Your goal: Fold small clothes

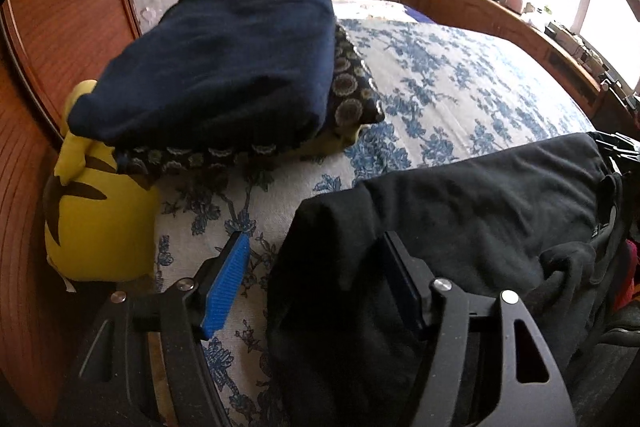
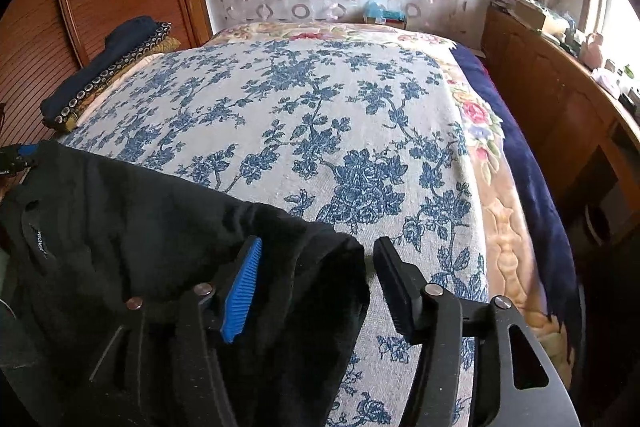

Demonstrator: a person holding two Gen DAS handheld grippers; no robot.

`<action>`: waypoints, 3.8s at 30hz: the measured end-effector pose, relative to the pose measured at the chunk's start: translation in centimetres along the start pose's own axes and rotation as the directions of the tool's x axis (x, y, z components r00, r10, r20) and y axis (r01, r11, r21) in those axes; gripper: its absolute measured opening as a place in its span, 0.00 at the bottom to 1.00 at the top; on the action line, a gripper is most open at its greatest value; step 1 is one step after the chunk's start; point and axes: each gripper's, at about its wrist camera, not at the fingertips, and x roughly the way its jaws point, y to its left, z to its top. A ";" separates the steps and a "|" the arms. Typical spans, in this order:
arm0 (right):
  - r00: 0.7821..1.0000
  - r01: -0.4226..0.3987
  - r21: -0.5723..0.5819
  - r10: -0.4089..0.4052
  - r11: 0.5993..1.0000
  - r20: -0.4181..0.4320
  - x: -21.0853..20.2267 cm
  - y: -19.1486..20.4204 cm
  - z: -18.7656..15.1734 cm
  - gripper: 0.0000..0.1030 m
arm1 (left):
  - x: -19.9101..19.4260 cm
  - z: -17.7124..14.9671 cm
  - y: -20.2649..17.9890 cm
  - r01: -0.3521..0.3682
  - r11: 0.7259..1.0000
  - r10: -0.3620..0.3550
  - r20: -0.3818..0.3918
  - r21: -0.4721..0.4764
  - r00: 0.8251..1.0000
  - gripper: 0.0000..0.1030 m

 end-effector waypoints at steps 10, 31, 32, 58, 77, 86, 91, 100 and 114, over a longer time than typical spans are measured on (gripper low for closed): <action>1.000 0.019 -0.011 -0.019 1.000 -0.002 0.9 -0.3 0.4 0.67 | 0.2 0.2 -0.2 0.011 1.000 -0.011 -0.009 -0.012 1.000 0.66; 0.976 -0.132 -0.131 0.152 0.983 0.155 -9.8 3.0 0.4 0.09 | -13.7 -0.6 -4.4 0.138 0.990 -0.144 0.343 0.041 0.928 0.10; 0.974 -0.130 -0.127 0.151 0.983 0.169 -11.0 3.0 0.5 0.09 | -14.6 -0.5 -4.8 0.133 0.990 -0.141 0.362 0.048 0.922 0.10; 0.757 0.175 -0.174 -0.019 0.969 0.654 -39.6 4.8 3.0 0.09 | -35.1 7.3 -6.6 0.037 0.985 -0.157 0.790 0.168 0.593 0.10; 0.813 0.247 -0.138 -0.128 0.959 0.568 -29.6 4.7 6.6 0.09 | -24.3 13.4 -5.6 -0.018 0.995 -0.062 0.721 0.102 0.690 0.10; 0.936 0.150 -0.106 -0.106 0.983 0.336 -11.6 0.7 11.4 0.09 | -7.2 17.9 -5.0 -0.050 0.996 0.002 0.532 0.077 0.847 0.10; 0.956 0.144 -0.073 -0.119 0.987 0.268 -4.2 -0.1 14.9 0.09 | -2.7 19.6 -5.5 -0.053 0.996 0.012 0.468 0.074 0.884 0.10; 0.968 0.156 -0.014 -0.150 0.988 0.200 -0.1 -1.1 19.8 0.09 | 0.0 22.5 -6.1 -0.063 0.995 0.023 0.414 0.084 0.910 0.10; 0.990 0.106 0.059 -0.111 0.993 0.090 2.1 -1.9 19.3 0.39 | 2.3 20.7 -5.9 -0.067 0.995 0.044 0.286 0.071 0.957 0.49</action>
